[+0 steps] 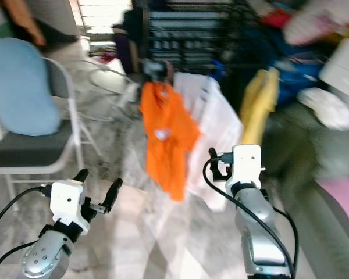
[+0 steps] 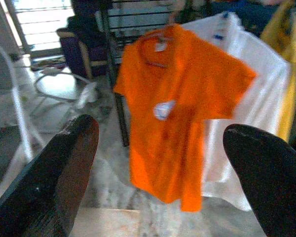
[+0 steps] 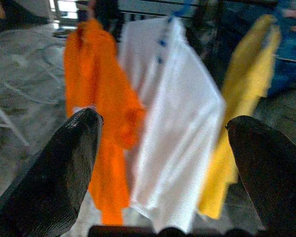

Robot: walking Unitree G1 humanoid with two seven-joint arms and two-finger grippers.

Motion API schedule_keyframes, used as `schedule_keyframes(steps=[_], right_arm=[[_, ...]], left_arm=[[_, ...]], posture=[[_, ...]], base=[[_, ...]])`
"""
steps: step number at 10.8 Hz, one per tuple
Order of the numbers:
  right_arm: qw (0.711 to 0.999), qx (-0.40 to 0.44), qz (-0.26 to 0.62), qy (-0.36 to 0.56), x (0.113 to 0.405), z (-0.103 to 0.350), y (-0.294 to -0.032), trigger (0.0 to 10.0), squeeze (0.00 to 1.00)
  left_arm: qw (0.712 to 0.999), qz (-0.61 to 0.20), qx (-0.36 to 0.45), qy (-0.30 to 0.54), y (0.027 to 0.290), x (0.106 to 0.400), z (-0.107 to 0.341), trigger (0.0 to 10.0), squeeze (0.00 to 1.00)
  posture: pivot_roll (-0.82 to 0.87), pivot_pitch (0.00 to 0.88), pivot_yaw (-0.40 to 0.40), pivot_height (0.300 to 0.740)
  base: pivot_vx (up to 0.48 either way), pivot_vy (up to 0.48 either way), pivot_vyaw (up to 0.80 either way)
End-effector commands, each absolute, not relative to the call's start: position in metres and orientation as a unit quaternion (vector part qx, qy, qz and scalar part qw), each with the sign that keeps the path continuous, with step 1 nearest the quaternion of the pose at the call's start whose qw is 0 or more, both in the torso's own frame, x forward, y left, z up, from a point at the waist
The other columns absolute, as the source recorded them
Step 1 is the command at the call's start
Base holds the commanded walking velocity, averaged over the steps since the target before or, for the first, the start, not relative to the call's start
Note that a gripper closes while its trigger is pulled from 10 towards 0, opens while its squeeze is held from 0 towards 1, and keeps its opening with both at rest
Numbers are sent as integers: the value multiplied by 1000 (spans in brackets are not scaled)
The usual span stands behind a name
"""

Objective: Hang hanger

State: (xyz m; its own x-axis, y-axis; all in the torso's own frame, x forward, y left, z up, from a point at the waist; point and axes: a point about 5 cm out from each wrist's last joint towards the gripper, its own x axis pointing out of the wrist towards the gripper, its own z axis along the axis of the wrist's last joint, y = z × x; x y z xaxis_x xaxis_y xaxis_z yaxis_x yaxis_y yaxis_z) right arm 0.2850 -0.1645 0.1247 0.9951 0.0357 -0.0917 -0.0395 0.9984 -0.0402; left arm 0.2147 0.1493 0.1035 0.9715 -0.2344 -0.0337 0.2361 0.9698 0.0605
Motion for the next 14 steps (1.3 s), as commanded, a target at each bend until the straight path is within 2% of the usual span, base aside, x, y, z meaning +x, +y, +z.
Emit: schedule_keyframes(steps=[1, 2, 5, 6, 9, 11, 14], right_arm=[[999, -20, 24, 44, 285, 124, -160, 10000, 0], [999, -20, 23, 44, 286, 124, -160, 10000, 0], [999, -17, 22, 44, 290, 125, -158, 10000, 0], [999, -18, 23, 44, 289, 124, -157, 10000, 0], [999, -20, 25, 44, 290, 125, -158, 10000, 0], [999, -19, 24, 45, 290, 124, -158, 10000, 0], [999, -19, 24, 44, 291, 125, -157, 10000, 0]], left_arm=[[992, -117, 35, 10, 151, 215, 106, 10000, 0], [992, -119, 35, 11, 151, 214, 105, 10000, 0], [992, -122, 39, 17, 150, 214, 104, 10000, 0], [992, -112, 44, 30, 151, 212, 100, 10000, 0], [990, -129, 50, 32, 151, 210, 99, 10000, 0], [990, -126, 49, 31, 152, 212, 100, 10000, 0], [990, -131, 47, 29, 149, 212, 100, 10000, 0]], posture=[[-10, 7, 1, 740], [-10, 7, 1, 740], [-2, 11, 0, 740], [-4, 13, -2, 740], [-9, 14, -9, 740], [-9, 14, -9, 740], [-12, 16, -9, 740]], base=[[442, 0, 0], [442, 0, 0], [420, 0, -775], [307, 0, 0], [0, 0, 0], [0, 0, -400], [0, -321, 0]])
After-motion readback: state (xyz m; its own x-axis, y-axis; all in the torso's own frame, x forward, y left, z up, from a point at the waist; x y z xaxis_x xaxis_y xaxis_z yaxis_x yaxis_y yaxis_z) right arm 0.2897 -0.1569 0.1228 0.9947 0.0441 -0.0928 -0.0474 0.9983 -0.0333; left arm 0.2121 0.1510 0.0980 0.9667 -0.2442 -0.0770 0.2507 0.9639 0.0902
